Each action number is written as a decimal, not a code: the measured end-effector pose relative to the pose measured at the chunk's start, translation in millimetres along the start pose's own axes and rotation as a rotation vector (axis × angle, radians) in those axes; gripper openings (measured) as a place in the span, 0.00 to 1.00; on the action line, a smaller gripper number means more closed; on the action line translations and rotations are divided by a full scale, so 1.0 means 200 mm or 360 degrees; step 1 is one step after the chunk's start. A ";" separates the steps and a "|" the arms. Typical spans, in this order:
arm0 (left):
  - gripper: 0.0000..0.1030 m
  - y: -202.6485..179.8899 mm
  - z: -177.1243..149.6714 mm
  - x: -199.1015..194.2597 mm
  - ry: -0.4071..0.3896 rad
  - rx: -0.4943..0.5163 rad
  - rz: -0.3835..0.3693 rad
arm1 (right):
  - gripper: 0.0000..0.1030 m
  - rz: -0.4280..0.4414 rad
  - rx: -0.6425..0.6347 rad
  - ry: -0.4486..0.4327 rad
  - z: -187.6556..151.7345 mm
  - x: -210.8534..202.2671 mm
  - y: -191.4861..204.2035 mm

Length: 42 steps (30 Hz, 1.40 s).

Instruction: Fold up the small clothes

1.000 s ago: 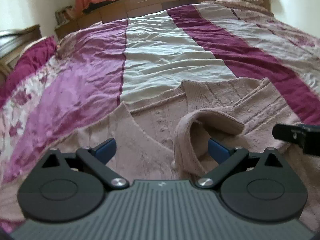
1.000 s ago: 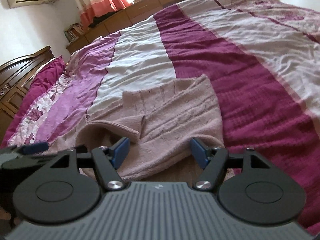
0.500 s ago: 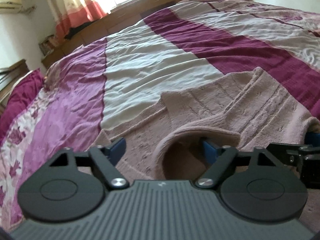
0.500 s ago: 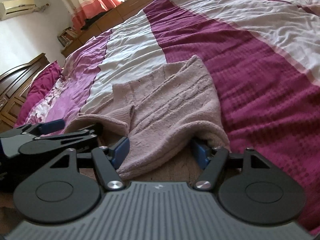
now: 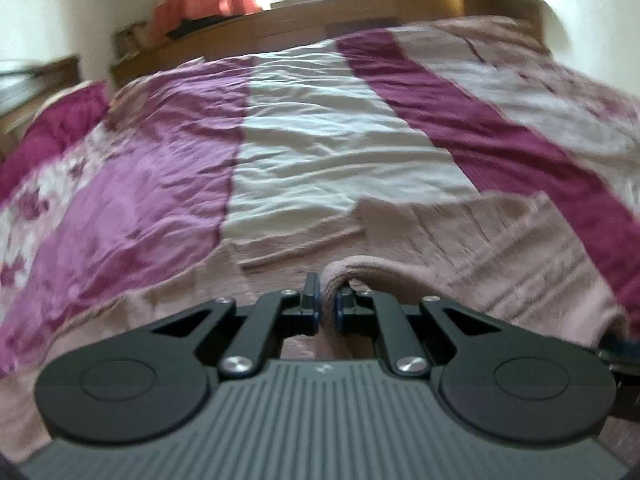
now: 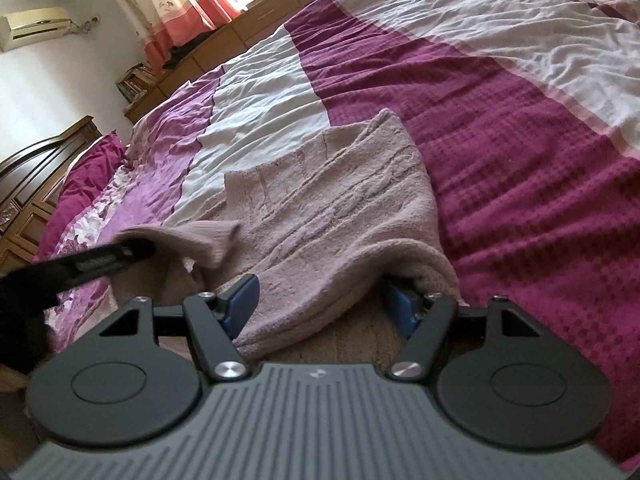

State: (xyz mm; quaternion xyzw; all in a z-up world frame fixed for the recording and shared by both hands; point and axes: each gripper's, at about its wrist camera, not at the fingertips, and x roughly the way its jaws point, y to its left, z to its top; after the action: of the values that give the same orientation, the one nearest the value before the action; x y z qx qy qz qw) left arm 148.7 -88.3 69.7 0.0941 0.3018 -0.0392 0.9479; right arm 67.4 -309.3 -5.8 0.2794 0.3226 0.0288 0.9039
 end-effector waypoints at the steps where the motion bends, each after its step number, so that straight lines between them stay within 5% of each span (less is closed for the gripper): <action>1: 0.08 0.03 0.00 -0.01 -0.0002 -0.0046 0.0003 | 0.72 0.0000 0.0001 -0.0001 0.00 0.00 0.00; 8: 0.09 0.27 -0.10 -0.08 0.0090 -0.0418 0.0028 | 0.72 -0.0004 -0.0014 -0.0001 0.00 0.00 0.00; 14: 0.20 0.42 -0.30 -0.08 0.0262 -0.0642 -0.0004 | 0.72 -0.0007 -0.0029 0.0000 -0.01 0.00 0.01; 19: 0.40 0.50 -0.38 -0.13 0.0289 -0.0710 0.0070 | 0.72 -0.0008 -0.0030 -0.0001 -0.01 0.00 0.01; 42: 0.40 0.89 -0.41 -0.18 0.0275 -0.0829 0.0140 | 0.72 -0.0057 -0.0114 0.0167 0.10 -0.17 0.09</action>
State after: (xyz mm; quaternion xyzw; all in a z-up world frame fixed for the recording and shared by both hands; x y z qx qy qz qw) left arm 96.4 103.1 53.1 -0.1368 0.3770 0.0890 0.9117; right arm 54.9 -312.9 35.9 0.2391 0.3733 0.0387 0.8955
